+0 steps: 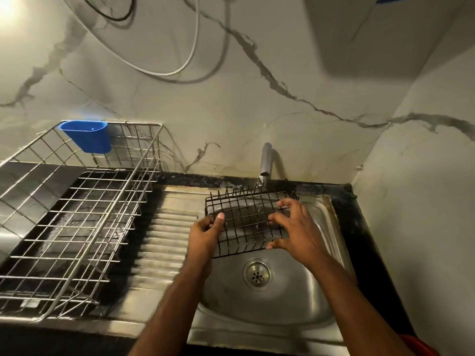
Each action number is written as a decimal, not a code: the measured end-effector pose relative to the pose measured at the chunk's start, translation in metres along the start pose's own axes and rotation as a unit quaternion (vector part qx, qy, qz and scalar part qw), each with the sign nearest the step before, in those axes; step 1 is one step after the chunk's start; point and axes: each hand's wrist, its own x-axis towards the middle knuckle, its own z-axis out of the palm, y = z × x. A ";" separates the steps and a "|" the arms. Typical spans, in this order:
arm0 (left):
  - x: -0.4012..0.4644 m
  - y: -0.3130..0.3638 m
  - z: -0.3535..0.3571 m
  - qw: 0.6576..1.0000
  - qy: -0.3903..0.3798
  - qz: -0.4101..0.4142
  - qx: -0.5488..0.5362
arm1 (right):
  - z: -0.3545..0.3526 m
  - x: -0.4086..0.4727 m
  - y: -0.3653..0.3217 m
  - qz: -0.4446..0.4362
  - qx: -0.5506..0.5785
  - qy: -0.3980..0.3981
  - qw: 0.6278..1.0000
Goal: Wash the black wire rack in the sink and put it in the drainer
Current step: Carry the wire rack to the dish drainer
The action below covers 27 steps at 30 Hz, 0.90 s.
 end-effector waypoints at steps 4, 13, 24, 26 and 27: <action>-0.006 0.018 -0.017 0.996 0.074 0.049 -0.030 | 0.010 0.007 -0.019 -0.029 0.072 0.005 0.997; -0.012 0.060 -0.085 0.979 0.154 0.124 -0.055 | 0.011 0.048 -0.087 0.169 0.331 0.057 0.926; -0.037 0.133 -0.167 0.956 0.184 0.211 -0.087 | -0.032 0.106 -0.192 0.066 0.391 0.086 0.914; -0.037 0.140 -0.186 0.954 0.195 0.208 -0.087 | -0.033 0.127 -0.216 0.035 0.381 0.075 0.921; -0.036 0.143 -0.196 0.954 0.193 0.205 -0.101 | -0.032 0.138 -0.227 0.018 0.378 0.074 0.922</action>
